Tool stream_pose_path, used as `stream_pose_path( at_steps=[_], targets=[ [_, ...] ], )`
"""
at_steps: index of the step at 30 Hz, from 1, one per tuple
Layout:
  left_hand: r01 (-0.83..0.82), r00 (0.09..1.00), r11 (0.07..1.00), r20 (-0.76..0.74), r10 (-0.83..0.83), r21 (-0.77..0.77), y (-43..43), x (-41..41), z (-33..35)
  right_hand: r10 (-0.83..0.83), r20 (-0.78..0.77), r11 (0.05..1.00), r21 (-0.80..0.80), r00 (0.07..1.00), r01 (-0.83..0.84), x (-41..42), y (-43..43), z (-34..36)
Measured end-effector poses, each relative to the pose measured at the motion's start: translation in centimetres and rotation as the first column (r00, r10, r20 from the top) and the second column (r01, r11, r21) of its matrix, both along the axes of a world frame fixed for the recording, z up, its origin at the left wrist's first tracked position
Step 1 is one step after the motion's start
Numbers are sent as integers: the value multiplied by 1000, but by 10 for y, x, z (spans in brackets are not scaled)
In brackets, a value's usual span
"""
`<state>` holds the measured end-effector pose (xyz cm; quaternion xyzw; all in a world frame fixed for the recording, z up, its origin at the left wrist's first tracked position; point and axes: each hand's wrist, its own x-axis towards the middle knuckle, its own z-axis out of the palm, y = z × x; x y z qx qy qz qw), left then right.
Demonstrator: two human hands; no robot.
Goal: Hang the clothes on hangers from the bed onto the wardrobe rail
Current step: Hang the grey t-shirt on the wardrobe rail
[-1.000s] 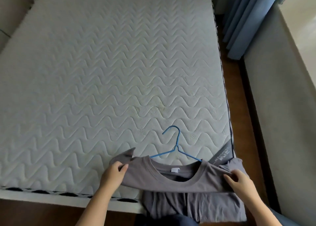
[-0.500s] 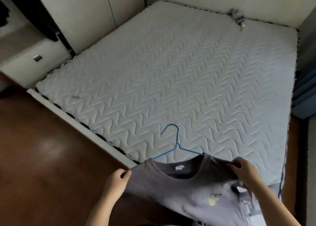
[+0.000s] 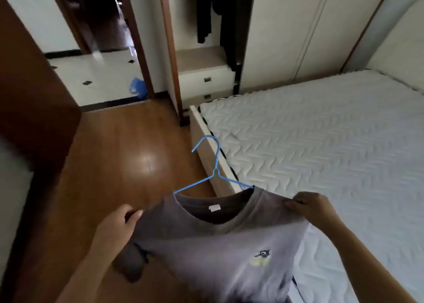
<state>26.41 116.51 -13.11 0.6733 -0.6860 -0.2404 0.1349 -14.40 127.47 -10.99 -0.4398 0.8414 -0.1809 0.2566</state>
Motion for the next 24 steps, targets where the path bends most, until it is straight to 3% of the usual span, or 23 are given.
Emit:
stream_pose_path(
  at_steps=[3, 5, 10, 15, 18, 21, 24],
  targets=[
    [-38, 996, 959, 64, 59, -282, -56, 19, 49, 90, -109, 986, -132, 990, -104, 15, -87, 47],
    [-85, 995, 906, 20, 102, -415, -93, 26, 79, 112, -143, 961, -235, 983, -144, 27, -140, 78],
    [-121, 992, 804, -52, 111, -582, -180, 27, 146, 116, -195, 837, -509, 974, -201, 34, -263, 130],
    [-27, 982, 746, 123, 145, -665, -267, 8, 185, 180, -195, 694, -670, 964, -265, 38, -381, 167],
    [-126, 966, 726, 84, 246, -676, -320, 4, 195, 262, -185, 668, -673, 947, -316, 39, -446, 190],
    [-309, 930, 665, -68, 362, -680, -372, 7, 201, 369, -223, 673, -605, 902, -425, 38, -516, 199],
    [-415, 885, 657, -111, 452, -629, -420, 15, 205, 443, -245, 706, -499, 863, -503, 46, -582, 195]
  ],
)
